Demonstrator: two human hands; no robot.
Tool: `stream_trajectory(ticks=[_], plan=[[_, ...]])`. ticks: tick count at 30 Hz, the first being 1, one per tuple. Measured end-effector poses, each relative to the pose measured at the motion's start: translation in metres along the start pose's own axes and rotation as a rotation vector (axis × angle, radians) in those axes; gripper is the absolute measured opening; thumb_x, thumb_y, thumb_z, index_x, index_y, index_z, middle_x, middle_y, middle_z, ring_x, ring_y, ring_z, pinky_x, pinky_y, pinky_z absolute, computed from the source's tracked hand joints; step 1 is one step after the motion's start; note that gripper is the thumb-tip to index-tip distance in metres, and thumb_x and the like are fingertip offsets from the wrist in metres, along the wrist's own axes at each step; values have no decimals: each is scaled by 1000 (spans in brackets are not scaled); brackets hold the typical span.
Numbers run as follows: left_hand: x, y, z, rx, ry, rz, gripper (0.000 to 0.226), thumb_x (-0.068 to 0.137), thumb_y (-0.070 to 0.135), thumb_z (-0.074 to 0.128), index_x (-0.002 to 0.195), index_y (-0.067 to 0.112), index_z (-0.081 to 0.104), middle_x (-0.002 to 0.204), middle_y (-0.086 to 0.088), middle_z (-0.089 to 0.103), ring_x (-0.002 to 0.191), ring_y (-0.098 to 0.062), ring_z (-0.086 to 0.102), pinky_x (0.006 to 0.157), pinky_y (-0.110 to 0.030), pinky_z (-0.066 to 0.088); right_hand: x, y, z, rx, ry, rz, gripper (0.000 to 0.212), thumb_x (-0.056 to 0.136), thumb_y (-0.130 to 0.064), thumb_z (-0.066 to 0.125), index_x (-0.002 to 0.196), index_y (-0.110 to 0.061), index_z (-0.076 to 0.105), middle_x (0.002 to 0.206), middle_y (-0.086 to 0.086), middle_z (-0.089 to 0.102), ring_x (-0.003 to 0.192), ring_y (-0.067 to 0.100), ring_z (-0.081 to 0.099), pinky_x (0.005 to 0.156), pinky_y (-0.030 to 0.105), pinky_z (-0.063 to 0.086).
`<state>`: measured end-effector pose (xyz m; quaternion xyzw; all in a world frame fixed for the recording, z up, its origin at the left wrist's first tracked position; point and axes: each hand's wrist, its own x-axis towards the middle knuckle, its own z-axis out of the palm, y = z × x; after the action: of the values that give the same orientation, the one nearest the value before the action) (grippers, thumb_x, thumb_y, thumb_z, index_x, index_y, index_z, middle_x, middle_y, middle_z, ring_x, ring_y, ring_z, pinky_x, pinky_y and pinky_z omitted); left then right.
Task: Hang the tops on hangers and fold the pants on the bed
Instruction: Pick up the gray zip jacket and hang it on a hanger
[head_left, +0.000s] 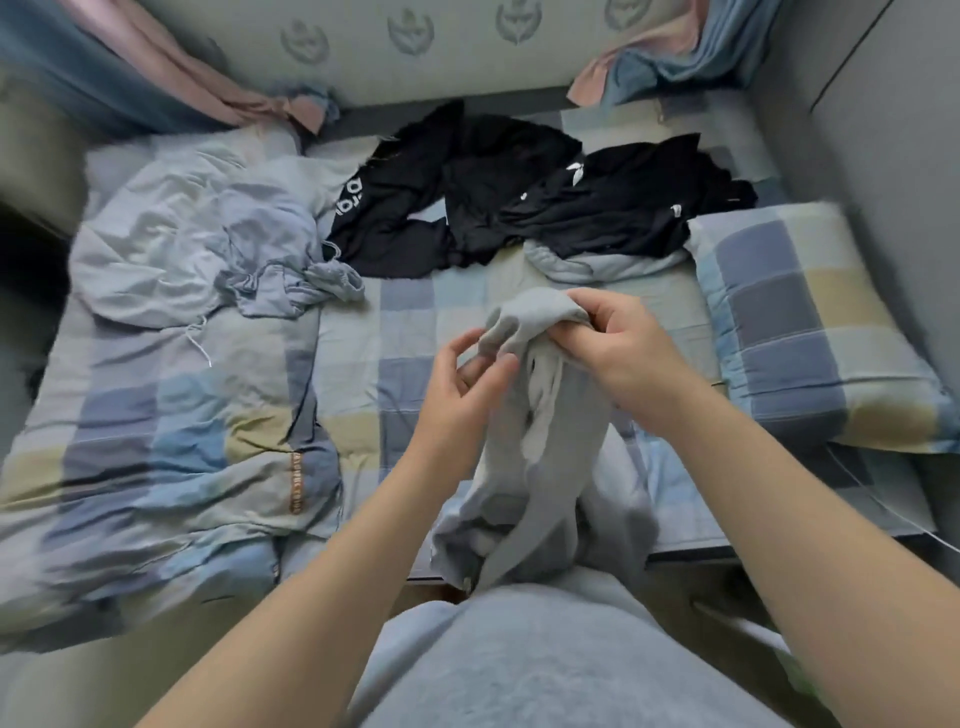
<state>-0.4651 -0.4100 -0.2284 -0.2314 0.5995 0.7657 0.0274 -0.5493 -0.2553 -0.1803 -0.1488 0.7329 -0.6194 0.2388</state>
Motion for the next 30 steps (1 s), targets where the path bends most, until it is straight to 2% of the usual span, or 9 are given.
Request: stream_trajectory(ticks=[3,5,9,12,15,19,24,27,30], plan=[[-17,0,-39,220,-116,62,81,72,33,84,139,29,38,123,4,68,110,-9,67,87,-29,55,9,-23,46,8,81,-30,17,99,-6,56,99,2,71,99,31,68,86,23,61,81,45,51],[-21,-1,-65,372,-91,80,75,76,34,83,136,40,38,119,7,68,106,-5,67,89,-30,54,13,-35,72,40,132,-30,19,100,-11,58,95,-1,72,95,29,69,83,23,63,77,46,53],[-15,1,-123,651,70,216,13,95,29,66,89,32,55,74,14,62,63,-3,55,59,-31,40,22,-48,104,110,291,-11,15,96,-15,63,88,-9,74,82,11,68,78,19,61,75,39,50],[-10,21,-159,567,141,291,31,98,14,57,68,22,49,55,15,46,51,-3,37,53,-28,29,30,-49,112,24,376,-20,5,89,-19,74,92,-16,70,85,-2,69,80,9,62,77,31,51],[-8,62,-177,440,202,375,27,97,8,53,71,12,56,60,15,49,56,-2,41,54,-20,34,32,-49,115,-164,307,14,49,71,-34,88,111,-29,61,106,-5,67,93,4,64,79,23,50],[-15,122,-182,264,192,493,37,90,20,49,87,-16,55,76,-9,51,72,-16,45,65,-33,38,31,-65,129,-711,85,-13,81,52,-58,81,125,-50,45,113,-15,57,104,9,58,88,34,51],[-28,193,-181,154,174,623,29,87,21,52,80,-5,61,69,-3,49,67,-13,44,59,-28,38,43,-102,144,-696,200,-291,23,88,-16,65,108,-27,63,84,-5,61,78,11,58,68,33,50],[-26,226,-184,187,153,718,27,90,19,52,76,-4,53,67,7,45,65,-8,39,57,-23,34,51,-141,150,-612,267,-416,15,93,-10,58,97,-22,66,71,-3,60,62,9,52,56,29,41],[-21,242,-184,360,201,790,28,98,23,58,74,17,45,57,21,39,56,-1,36,53,-16,33,64,-188,160,-545,296,-522,18,91,-6,54,90,-16,68,73,4,64,69,21,56,60,34,42]])
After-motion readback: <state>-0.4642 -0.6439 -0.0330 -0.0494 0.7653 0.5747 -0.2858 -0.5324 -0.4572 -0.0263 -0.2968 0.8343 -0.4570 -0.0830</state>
